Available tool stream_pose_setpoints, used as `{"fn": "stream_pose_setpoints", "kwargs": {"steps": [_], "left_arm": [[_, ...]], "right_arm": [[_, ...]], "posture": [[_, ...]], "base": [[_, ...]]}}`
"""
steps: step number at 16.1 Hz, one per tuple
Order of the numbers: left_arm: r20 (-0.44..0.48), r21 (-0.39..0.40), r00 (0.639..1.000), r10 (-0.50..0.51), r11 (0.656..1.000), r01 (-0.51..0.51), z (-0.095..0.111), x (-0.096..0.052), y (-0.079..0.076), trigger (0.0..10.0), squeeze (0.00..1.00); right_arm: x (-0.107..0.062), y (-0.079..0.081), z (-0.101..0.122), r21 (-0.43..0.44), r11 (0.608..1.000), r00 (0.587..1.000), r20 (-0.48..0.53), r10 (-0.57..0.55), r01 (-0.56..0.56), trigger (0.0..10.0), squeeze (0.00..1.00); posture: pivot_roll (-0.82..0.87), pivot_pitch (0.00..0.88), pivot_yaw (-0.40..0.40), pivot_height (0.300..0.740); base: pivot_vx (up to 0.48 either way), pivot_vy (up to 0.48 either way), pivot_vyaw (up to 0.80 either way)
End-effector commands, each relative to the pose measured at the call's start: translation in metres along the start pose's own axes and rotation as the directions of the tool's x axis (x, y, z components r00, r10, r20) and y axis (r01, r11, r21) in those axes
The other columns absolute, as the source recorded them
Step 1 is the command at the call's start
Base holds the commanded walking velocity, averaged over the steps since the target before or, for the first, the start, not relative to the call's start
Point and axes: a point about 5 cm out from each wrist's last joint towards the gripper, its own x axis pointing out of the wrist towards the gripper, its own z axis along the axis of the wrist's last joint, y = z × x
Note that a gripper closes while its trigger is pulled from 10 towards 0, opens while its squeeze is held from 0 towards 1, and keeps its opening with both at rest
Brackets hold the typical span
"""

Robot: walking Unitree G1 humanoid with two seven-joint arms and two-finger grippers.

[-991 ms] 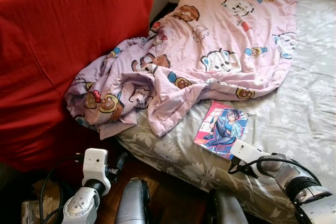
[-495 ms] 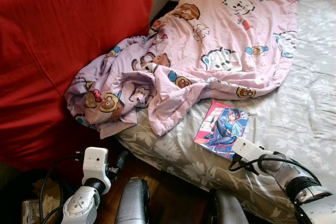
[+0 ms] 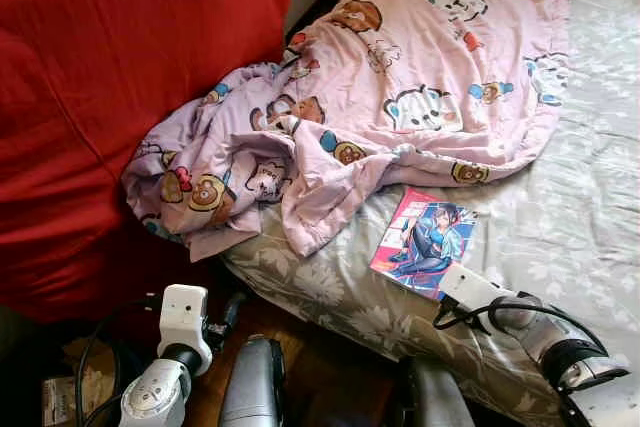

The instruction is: Clean up the room

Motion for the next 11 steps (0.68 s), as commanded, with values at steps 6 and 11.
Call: {"fn": "stream_pose_setpoints", "kwargs": {"steps": [6, 11], "left_arm": [[-0.022, 0.032, 1.000, 0.016, 0.999, -0.015, -0.0024, -0.0060, 0.0056, 10.0, 0.00], [-0.022, 0.033, 1.000, 0.007, 0.999, -0.007, -0.0034, -0.0035, 0.0008, 10.0, 0.00]], "right_arm": [[0.0019, 0.0080, -0.0042, 0.008, 1.000, 1.000, -0.014, 0.013, -0.012, 0.0, 0.00], [0.0008, 0.0061, -0.0086, -0.022, 1.000, 1.000, -0.028, 0.005, -0.006, 0.0, 0.00]], "posture": [[0.11, 0.215, 0.069, 0.615], [0.11, 0.201, 0.063, 0.615]], "base": [[0.000, 0.000, 0.00], [0.000, 0.000, 0.00]]}}
